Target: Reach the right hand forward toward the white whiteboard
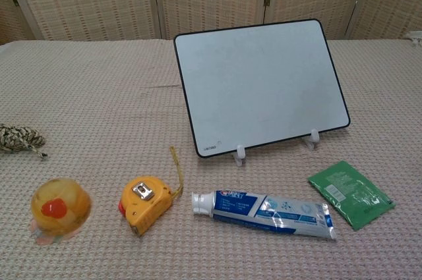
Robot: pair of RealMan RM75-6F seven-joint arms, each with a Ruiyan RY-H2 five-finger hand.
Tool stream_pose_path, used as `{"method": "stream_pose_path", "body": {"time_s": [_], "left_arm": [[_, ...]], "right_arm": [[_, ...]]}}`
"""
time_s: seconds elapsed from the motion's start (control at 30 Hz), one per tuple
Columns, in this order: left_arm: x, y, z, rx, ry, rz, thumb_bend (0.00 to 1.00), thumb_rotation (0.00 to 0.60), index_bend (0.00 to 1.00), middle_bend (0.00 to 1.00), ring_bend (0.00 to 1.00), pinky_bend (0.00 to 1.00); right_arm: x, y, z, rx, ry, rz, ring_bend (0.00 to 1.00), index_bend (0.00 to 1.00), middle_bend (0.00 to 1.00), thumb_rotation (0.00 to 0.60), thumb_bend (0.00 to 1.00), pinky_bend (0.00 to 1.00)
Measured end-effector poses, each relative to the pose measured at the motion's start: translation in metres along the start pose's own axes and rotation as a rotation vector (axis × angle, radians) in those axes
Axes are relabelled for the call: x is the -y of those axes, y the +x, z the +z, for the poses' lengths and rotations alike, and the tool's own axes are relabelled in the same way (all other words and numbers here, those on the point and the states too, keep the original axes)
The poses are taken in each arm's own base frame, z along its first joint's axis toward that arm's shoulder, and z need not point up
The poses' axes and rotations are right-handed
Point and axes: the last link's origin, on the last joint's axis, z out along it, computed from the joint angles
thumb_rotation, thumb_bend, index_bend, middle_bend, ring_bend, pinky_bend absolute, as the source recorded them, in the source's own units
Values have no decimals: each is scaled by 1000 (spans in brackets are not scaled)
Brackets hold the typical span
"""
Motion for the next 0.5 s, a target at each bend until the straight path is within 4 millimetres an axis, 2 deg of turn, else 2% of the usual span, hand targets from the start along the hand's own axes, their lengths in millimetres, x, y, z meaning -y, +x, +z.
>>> {"method": "stream_pose_path", "body": {"time_s": [0.33,0.5], "left_arm": [[0,-1,1,6,-2,-2,213,600,12,57,37,0],[1,1,0,0,0,-8,213,600,13,57,37,0]], "right_arm": [[2,-3,-1,34,21,-28,0,0,0,600,423,0],[3,-5,-1,52,35,-48,0,0,0,600,344,0]]}}
